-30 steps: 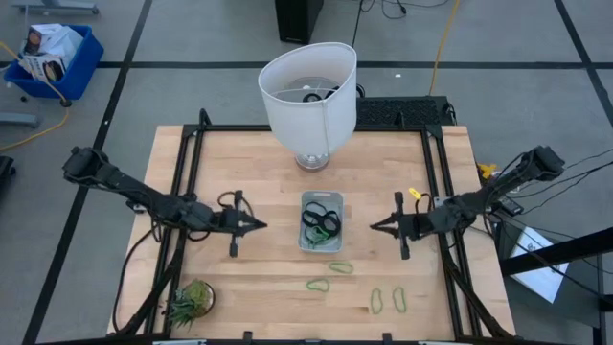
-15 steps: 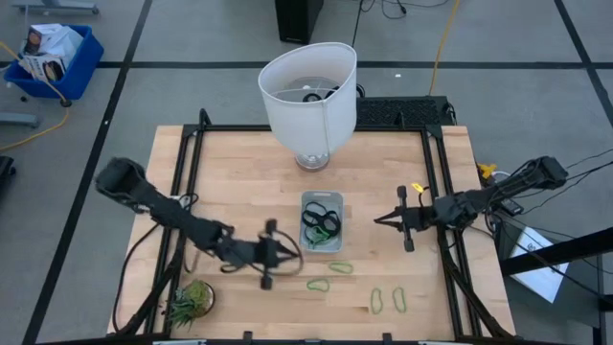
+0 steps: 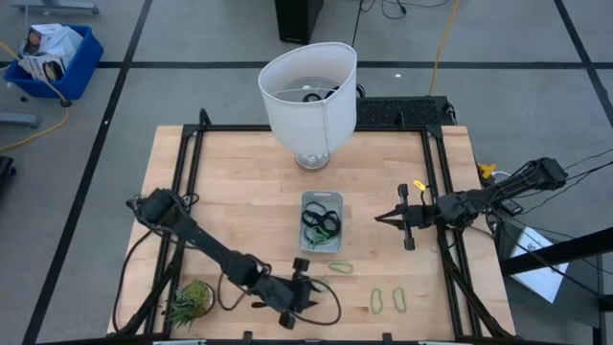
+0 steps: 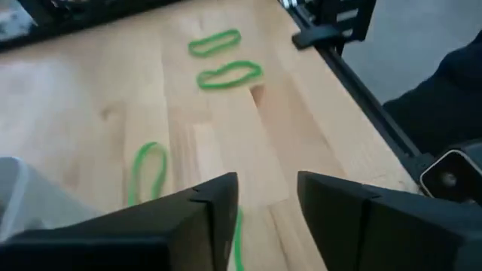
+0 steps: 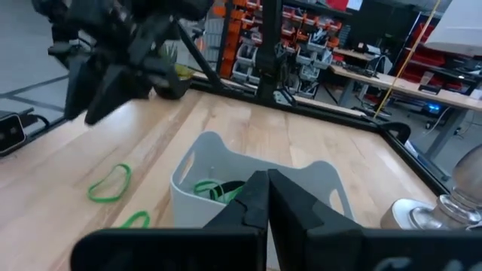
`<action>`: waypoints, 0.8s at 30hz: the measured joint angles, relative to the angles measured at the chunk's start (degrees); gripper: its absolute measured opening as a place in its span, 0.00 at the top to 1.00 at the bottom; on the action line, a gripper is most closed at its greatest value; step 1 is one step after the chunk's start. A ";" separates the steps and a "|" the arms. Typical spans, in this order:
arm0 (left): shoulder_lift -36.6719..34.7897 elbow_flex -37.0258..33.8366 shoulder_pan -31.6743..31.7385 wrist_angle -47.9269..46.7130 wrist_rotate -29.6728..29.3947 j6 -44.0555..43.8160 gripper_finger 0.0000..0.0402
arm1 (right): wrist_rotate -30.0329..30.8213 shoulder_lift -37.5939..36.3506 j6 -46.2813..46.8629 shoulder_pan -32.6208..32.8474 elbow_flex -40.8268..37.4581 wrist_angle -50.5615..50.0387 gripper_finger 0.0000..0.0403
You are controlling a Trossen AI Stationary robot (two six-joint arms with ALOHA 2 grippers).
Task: Pick and place rubber bands into bin
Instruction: Put the green rubber band into the gray bin
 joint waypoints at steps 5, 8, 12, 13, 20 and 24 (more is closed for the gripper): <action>3.48 0.59 0.42 -5.49 0.01 -3.24 0.56 | -0.02 0.03 -0.07 0.00 0.00 0.56 1.00; 5.29 0.51 1.09 -8.62 0.12 -5.01 0.54 | -0.02 0.00 -0.09 0.00 0.00 0.48 1.00; 6.36 0.52 1.82 -9.27 0.91 -5.30 0.54 | -0.01 0.08 -0.11 0.00 0.00 0.47 1.00; 6.54 0.53 1.97 -9.04 1.55 -4.97 0.54 | 0.01 0.08 -0.03 0.00 0.00 0.44 1.00; 6.87 0.62 2.85 -8.89 3.37 -3.85 0.56 | 0.05 0.07 0.24 0.00 0.00 0.46 1.00; 6.97 0.62 3.03 -8.83 3.88 -3.75 0.69 | 0.07 0.07 0.43 0.00 0.00 0.42 1.00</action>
